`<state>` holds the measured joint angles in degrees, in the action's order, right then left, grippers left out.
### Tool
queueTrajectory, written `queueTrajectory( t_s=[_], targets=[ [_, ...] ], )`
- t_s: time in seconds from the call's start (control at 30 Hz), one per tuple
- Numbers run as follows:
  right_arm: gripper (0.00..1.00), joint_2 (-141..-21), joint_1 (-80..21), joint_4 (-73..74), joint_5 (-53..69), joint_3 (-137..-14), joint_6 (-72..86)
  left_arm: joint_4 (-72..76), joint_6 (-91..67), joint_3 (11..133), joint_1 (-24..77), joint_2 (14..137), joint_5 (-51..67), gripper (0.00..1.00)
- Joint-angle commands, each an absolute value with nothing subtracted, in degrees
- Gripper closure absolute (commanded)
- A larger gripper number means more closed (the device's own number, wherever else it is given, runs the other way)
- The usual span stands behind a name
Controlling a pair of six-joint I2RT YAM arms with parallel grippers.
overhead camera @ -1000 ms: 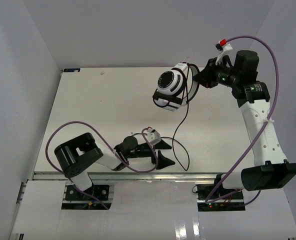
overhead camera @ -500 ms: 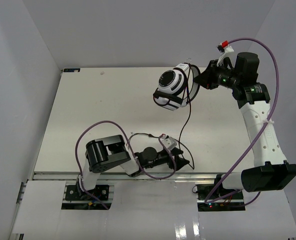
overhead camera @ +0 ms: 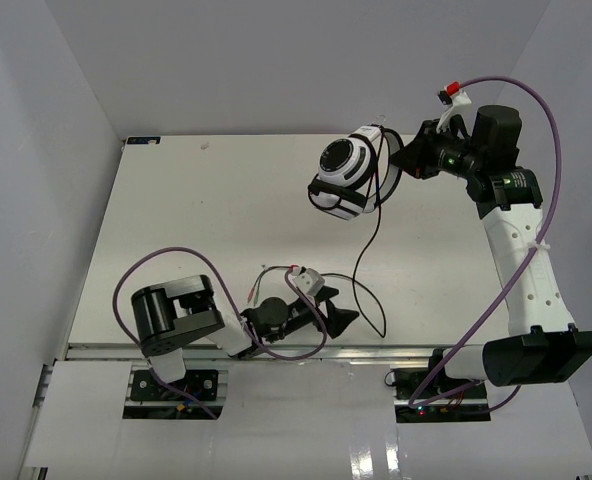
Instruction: Wrap the headphones
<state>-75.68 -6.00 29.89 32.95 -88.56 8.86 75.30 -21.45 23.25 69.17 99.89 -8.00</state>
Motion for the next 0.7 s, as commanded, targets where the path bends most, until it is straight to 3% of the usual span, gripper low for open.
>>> queueTrajectory(
  t_s=[0.0,0.07,0.33,0.43,0.5,0.57,0.6,0.67],
  targets=[
    [0.92,-73.6,-5.8,25.8,34.5,-88.9,12.1,78.9,-21.3,21.8,69.3,94.9,-4.6,0.05],
    [0.92,-73.7,-5.8,25.8,34.5,-88.9,12.2,79.6,-22.1,23.7,69.3,95.4,3.7,0.03],
    [0.92,-72.9,-5.8,25.5,34.5,-88.4,12.3,74.8,-30.2,36.2,71.7,106.1,1.3,0.03],
    [0.92,-72.7,-5.7,25.3,35.0,-88.2,12.7,77.9,-31.3,40.3,72.8,110.5,0.9,0.11],
    [0.92,-72.6,-5.6,25.3,35.4,-88.3,13.1,80.1,-31.7,41.5,73.1,113.1,2.0,0.33],
    [0.92,-72.4,-5.0,25.3,36.7,-88.5,13.9,81.7,-32.4,41.1,73.1,114.6,2.0,0.61],
    [0.92,-72.4,-4.7,25.2,37.5,-88.5,14.1,82.9,-32.4,40.1,73.1,114.7,1.4,0.66],
    [0.92,-72.1,-4.1,24.8,39.3,-88.3,15.3,85.6,-31.5,36.3,73.1,114.0,-1.8,0.94]
  ],
)
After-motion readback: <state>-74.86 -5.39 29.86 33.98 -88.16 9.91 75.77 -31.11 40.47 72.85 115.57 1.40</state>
